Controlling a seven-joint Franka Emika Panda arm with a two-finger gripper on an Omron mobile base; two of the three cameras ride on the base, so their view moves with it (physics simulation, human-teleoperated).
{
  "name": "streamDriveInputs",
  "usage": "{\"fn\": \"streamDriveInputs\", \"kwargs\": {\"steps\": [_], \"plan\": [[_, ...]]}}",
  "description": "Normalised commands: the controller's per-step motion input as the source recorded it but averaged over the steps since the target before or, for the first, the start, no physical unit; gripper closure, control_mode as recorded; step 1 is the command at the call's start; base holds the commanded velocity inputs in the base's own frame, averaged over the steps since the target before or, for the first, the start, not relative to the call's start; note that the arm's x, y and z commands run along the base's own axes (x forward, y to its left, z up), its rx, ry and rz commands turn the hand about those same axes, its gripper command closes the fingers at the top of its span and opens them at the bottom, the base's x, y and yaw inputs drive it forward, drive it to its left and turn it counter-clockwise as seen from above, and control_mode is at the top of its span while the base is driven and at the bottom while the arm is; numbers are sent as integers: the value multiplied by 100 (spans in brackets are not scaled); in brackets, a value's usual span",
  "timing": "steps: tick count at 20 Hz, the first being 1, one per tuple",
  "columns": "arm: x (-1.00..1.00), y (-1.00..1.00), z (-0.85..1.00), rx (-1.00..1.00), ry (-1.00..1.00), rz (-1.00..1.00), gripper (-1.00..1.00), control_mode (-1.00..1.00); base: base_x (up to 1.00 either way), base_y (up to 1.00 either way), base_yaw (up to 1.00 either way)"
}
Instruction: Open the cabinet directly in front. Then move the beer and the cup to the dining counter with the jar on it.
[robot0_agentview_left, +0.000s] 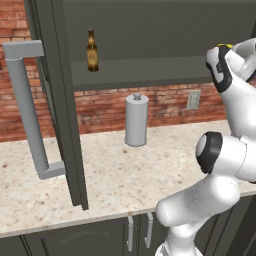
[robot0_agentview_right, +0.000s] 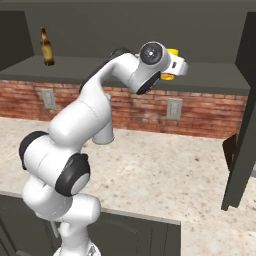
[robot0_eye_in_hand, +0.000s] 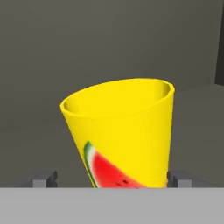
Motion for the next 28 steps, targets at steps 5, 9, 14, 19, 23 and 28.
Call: {"fn": "streamDriveInputs", "kwargs": {"steps": [5,9,14,19,23,28], "plan": [[2,-3,-1,0,0,1,-100,-100,0,0,0],[5,0,-2,0,0,0,-100,-100,0,0,0],[13,0,-5,0,0,0,-100,-100,0,0,0],[15,0,-9,0,0,0,-100,-100,0,0,0],[11,0,-9,-1,0,0,100,-100,0,0,0],[0,0,0,0,0,0,100,-100,0,0,0]]}}
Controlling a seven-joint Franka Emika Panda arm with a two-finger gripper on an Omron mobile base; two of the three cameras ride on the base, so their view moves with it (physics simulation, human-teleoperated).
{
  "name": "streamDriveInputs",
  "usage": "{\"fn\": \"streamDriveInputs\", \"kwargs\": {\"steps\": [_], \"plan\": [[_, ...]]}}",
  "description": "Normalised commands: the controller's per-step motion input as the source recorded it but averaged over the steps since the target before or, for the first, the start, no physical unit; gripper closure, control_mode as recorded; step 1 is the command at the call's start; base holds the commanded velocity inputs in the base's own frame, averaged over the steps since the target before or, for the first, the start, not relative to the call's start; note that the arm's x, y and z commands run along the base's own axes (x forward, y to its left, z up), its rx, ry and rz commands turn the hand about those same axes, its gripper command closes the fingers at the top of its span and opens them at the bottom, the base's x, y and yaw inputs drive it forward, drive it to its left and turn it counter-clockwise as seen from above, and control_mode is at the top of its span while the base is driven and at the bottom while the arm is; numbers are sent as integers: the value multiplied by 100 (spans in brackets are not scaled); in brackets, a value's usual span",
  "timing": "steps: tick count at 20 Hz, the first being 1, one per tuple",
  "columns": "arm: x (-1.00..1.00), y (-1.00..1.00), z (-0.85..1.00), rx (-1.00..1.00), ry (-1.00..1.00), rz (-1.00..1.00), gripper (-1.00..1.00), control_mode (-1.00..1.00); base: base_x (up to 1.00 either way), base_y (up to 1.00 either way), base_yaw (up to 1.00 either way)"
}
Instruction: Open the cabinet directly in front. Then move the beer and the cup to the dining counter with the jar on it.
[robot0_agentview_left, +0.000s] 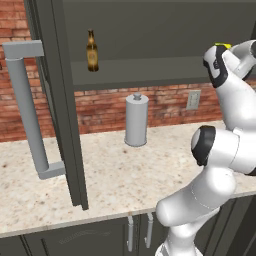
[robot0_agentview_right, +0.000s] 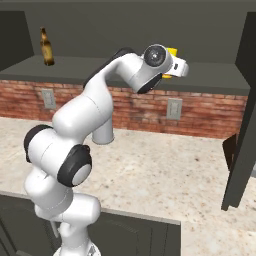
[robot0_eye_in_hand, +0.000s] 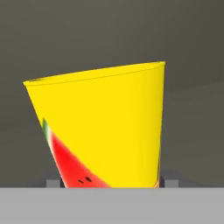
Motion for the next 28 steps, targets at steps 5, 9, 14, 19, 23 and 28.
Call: {"fn": "streamDriveInputs", "kwargs": {"steps": [5,9,14,19,23,28], "plan": [[-56,0,-3,0,0,3,100,-100,0,0,0],[-100,21,-23,0,0,15,100,-100,0,0,0],[-100,66,-48,-6,0,28,100,-100,0,0,0],[-100,99,-43,-4,0,41,100,-100,0,0,0],[-96,84,-42,0,0,38,100,-100,0,0,0],[-32,76,-19,10,3,24,100,-100,0,0,0]]}}
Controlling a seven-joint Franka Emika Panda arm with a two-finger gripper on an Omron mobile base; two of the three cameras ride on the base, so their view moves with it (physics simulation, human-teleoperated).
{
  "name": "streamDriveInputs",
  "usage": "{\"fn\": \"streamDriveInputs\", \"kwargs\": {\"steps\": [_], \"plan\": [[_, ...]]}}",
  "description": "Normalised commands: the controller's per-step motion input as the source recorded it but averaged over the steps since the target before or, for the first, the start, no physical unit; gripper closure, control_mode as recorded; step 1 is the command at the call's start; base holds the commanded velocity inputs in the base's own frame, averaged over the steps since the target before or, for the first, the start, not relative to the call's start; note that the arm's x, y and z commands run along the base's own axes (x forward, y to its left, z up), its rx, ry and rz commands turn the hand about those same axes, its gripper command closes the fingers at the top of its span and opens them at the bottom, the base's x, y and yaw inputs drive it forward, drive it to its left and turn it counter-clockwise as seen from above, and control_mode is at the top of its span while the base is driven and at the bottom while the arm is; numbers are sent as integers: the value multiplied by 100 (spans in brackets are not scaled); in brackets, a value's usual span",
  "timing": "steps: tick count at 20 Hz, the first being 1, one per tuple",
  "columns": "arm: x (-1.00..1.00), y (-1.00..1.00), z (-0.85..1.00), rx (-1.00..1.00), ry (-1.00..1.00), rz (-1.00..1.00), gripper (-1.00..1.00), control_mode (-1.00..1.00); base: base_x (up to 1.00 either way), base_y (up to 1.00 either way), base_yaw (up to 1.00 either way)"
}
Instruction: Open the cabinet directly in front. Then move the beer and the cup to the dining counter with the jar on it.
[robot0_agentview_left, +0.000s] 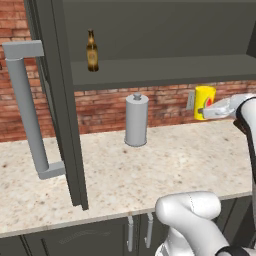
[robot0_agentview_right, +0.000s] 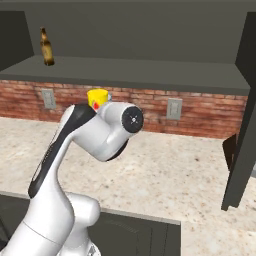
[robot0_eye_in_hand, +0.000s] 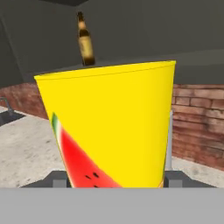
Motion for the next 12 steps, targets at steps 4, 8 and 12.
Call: {"fn": "streamDriveInputs", "kwargs": {"steps": [4,8,12], "plan": [[-5,29,-9,12,1,8,100,-100,0,0,0],[-6,0,0,0,1,0,100,-100,0,0,0],[-46,28,-36,-2,18,9,100,-100,0,0,0]]}}
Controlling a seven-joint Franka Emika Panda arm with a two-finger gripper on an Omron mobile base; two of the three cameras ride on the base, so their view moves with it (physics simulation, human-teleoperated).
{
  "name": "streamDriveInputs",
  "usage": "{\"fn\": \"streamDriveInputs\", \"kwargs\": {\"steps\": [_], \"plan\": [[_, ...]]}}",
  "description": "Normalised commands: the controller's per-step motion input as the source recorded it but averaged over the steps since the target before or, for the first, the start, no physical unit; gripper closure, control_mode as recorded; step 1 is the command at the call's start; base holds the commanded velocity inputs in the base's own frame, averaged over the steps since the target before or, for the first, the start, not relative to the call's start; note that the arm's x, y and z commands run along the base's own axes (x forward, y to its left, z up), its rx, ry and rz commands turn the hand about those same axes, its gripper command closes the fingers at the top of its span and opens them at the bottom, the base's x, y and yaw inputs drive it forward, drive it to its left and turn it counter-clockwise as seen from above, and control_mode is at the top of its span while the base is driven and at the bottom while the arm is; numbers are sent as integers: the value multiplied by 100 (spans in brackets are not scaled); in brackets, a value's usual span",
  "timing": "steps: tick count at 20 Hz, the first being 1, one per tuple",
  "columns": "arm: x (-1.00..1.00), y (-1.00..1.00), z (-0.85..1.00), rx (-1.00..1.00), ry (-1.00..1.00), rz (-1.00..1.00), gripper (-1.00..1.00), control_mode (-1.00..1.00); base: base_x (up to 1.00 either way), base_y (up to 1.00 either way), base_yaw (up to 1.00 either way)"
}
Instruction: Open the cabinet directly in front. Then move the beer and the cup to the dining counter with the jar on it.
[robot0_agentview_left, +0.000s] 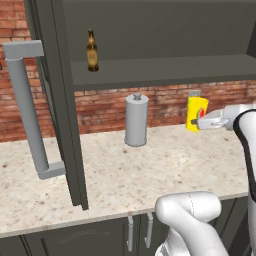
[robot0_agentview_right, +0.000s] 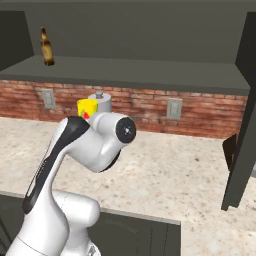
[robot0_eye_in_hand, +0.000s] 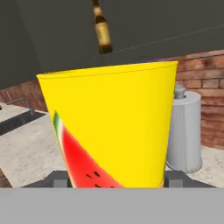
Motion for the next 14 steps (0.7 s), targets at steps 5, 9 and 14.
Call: {"fn": "streamDriveInputs", "kwargs": {"steps": [5,9,14], "plan": [[-46,30,-27,-2,11,18,100,-100,0,0,0],[-27,0,0,0,-36,7,100,-100,0,0,0],[-23,0,0,0,-48,4,100,-100,0,0,0]]}}
